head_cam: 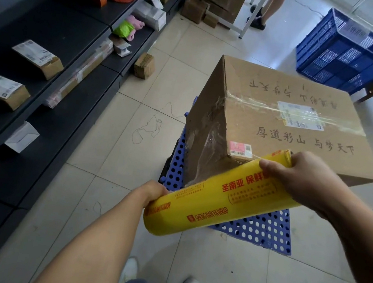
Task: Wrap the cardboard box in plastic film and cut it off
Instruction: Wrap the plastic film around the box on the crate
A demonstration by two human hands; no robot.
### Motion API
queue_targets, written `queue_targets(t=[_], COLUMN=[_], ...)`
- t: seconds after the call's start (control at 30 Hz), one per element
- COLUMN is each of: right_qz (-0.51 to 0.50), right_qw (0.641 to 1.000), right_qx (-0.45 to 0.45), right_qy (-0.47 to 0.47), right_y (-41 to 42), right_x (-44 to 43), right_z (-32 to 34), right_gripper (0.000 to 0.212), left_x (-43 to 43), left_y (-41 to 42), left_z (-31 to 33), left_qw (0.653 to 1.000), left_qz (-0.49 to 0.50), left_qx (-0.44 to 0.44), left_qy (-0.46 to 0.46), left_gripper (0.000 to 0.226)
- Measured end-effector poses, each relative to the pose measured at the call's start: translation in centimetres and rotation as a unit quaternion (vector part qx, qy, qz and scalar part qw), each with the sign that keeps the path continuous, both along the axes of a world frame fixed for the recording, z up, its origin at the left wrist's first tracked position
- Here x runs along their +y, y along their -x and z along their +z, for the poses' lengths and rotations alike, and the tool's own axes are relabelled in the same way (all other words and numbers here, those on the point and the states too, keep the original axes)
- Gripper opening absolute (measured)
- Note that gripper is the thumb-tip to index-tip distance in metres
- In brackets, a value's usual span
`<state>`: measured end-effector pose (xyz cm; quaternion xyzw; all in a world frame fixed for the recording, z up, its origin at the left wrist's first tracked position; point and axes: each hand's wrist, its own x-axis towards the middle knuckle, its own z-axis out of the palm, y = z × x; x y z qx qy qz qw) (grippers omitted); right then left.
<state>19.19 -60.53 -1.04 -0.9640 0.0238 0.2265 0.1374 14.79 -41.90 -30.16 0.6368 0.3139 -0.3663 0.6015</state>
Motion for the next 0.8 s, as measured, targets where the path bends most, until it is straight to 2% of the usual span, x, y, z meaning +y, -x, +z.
queue_targets(t=[0.13,0.3,0.43,0.53,0.6,0.7,0.8], right_qz=[0.022,0.047,0.046,0.045,0.046,0.05,0.055], right_qw=[1.0,0.997,0.997,0.997,0.998,0.997,0.997], right_qx=[-0.007,-0.007,0.003,0.01,0.014,0.019,0.013], right_qy=[0.02,0.062,0.069,0.059,0.051,0.048,0.058], right_y=[0.0,0.3,0.3,0.2,0.0,-0.3,-0.4], right_x=[0.2,0.4,0.4,0.4,0.3,0.3,0.3], right_z=[-0.5,-1.3,-1.8,-1.7,-1.7,-1.8,-2.2], right_gripper=[0.039,0.037,0.038,0.036,0.035,0.034,0.033], left_x=[-0.4,-1.4,-2.5,-3.1,-3.3,-3.3,-3.4], left_y=[-1.2,-2.6,-3.1,-3.2,-3.5,-4.2,-4.7], left_z=[1.6,3.7,4.9,5.5,6.2,6.5,7.8], left_qw=[1.0,0.992,0.986,0.983,0.978,0.967,0.95], left_qz=[-0.028,-0.05,-0.071,-0.01,0.05,0.091,0.117], left_qx=[-0.014,-0.112,-0.149,-0.183,-0.204,-0.229,-0.277], left_qy=[0.002,0.027,0.036,0.016,0.0,-0.068,-0.087], left_gripper=[0.025,0.026,0.019,0.007,0.012,0.015,0.002])
